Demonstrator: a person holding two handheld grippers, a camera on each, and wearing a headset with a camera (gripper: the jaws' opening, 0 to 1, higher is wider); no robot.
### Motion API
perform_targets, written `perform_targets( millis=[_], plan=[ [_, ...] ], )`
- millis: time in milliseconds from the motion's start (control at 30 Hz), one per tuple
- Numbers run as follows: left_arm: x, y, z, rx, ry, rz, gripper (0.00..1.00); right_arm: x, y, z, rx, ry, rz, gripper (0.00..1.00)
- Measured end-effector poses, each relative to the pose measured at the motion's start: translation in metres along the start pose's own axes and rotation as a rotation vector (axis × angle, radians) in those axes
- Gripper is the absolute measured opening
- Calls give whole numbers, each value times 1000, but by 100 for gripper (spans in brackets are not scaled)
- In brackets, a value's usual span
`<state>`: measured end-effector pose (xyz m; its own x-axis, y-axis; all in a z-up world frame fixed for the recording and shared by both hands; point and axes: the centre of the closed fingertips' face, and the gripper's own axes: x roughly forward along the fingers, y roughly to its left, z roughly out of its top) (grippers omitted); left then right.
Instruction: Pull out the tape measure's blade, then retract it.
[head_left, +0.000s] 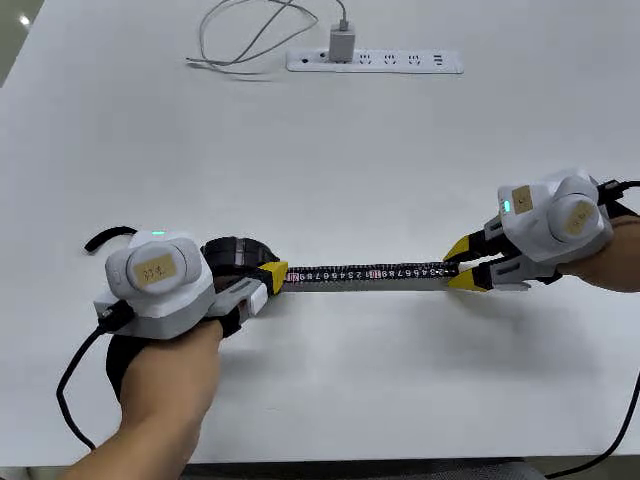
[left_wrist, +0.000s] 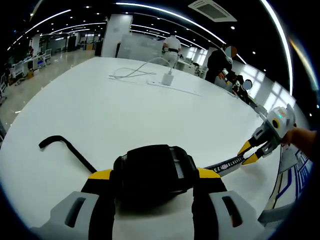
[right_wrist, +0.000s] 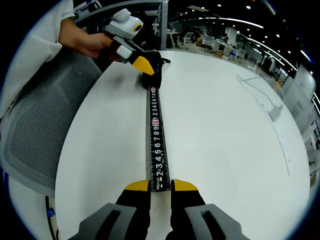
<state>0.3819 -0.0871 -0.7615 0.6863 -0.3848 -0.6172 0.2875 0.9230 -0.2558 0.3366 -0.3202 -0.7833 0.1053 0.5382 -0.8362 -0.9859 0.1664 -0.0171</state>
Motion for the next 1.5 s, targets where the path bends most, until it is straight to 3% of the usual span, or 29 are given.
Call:
perform_targets(
  millis=[1233,1500],
  plan=[
    [3,3,0,-14,2,-12,58,28,-4,38,13,-87,11,11],
    [2,3,0,-18,1,-14,58,34,-2,53,15,-112,15,11]
  ],
)
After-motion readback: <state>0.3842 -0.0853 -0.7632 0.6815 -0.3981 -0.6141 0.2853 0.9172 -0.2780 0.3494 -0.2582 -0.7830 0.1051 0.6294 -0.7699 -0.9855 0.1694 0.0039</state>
